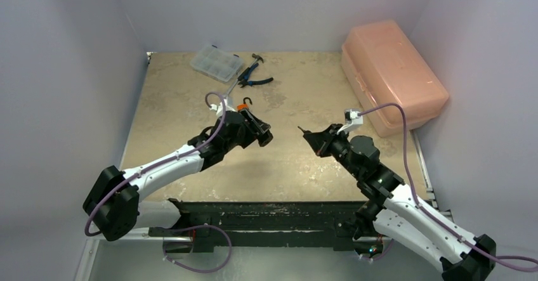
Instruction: Unlock with the key
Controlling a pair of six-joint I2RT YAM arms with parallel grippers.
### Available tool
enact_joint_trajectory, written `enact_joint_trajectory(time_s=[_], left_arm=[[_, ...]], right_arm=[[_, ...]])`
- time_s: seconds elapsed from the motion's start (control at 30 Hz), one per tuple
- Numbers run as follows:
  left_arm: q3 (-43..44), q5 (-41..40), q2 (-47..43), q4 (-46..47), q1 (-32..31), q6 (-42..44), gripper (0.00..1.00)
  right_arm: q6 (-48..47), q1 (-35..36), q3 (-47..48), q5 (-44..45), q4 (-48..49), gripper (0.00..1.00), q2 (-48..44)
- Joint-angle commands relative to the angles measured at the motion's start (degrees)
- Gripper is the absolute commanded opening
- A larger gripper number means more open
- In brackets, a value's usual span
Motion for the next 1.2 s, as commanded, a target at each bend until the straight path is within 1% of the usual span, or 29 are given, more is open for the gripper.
enact_joint_trajectory(time_s=[0.0,0.17,0.37,0.43,0.6,0.7,0.8,0.97,1.17], left_arm=[[-2.11,3.91,-4.21,10.04,2.47,-8.83,0.0],[-6.69,5.44,-6.81,14.76,4.62,-15.52,0.0],[-12.47,7.21,-10.52,21.07,6.8,-20.28,0.0],[-13.76,7.66,-11.66,21.95,7.39,-21.6,0.0],[-16.22,8.26,-14.66,22.35,8.8,-24.34,0.0],[-16.64,7.79,-16.39,20.41,9.36,-24.89,0.0],[-17.22,6.92,-18.1,18.86,9.38,-25.69,0.0],[-18.41,6.21,-19.61,18.79,9.49,-26.73,0.0],[-22.52,3.86,-22.03,20.28,9.43,-29.46,0.0]], right_arm=[[1.55,1.14,2.41,-3.51,6.47,0.0,1.65],[2.64,4.85,3.34,-0.5,7.54,0.0,4.25],[4.19,10.8,4.15,4.1,9.72,0.0,8.16],[4.45,11.81,4.28,3.64,11.25,0.0,9.26],[2.91,14.96,4.87,2.78,14.6,0.0,11.85],[2.06,17.05,3.87,3.08,17.4,0.0,12.13],[0.72,19.02,4.59,4.52,17.58,0.0,13.27],[-0.33,22.04,6.12,7.38,17.44,0.0,16.46],[0.17,23.66,7.25,9.62,18.88,0.0,20.04]])
